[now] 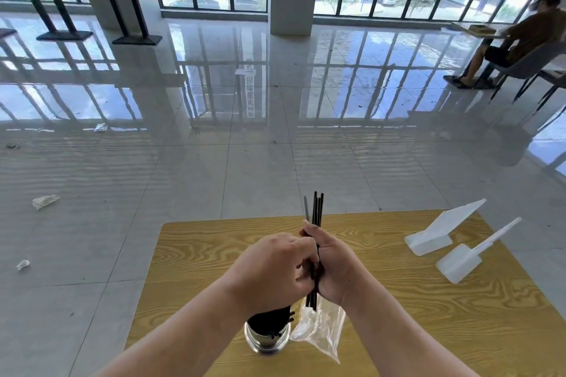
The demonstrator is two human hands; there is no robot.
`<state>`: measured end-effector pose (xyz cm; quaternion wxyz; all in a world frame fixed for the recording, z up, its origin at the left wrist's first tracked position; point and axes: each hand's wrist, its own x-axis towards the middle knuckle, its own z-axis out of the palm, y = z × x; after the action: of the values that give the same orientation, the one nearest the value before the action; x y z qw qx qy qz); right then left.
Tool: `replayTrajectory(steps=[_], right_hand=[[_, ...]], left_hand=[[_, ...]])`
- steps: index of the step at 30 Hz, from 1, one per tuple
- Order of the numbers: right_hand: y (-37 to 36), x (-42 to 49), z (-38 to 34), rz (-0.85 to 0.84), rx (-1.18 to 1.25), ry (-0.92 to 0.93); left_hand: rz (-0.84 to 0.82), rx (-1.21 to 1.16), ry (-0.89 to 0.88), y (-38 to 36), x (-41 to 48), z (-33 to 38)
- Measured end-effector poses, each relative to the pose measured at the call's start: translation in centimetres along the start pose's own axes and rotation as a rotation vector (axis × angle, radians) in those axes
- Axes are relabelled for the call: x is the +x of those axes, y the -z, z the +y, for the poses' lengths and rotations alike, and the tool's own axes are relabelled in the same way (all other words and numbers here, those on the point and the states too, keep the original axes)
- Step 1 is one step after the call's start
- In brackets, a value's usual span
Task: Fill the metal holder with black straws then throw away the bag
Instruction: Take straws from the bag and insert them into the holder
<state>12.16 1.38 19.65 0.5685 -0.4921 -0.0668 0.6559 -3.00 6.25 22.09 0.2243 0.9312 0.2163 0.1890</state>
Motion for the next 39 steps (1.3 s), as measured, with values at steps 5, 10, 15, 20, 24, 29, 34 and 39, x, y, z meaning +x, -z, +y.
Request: replayTrajectory(steps=[5, 10, 15, 20, 24, 29, 34, 39], right_hand=[[0.3, -0.1, 0.0, 0.014, -0.006, 0.017], [0.3, -0.7, 0.0, -0.140, -0.002, -0.032], [0.0, -0.8, 0.6, -0.304, -0.121, -0.061], [-0.3, -1.2, 1.1, -0.437, -0.179, -0.116], [-0.4, -1.3, 1.0, -0.465, -0.163, -0.123], [-0.6, -1.4, 0.7, -0.485, -0.148, -0.115], [-0.8, -1.2, 0.8, -0.505, -0.132, -0.106], [-0.7, -1.2, 0.9, -0.524, -0.138, -0.115]], left_hand=[[-0.105, -0.231, 0.257, 0.4, -0.2, -1.3], [0.017, -0.352, 0.612, 0.3, 1.0, -3.4], [-0.012, -0.874, 0.826, 0.9, 2.0, -3.5], [0.266, -1.047, 0.832, 1.3, 2.6, -3.1], [0.354, -1.025, 0.762, 1.8, 2.5, -3.4], [0.289, -0.966, 0.722, 1.8, 2.3, -3.4], [0.119, -1.183, 0.784, 2.0, 2.4, -2.9], [0.081, -1.231, 0.822, 2.0, 2.1, -2.6]])
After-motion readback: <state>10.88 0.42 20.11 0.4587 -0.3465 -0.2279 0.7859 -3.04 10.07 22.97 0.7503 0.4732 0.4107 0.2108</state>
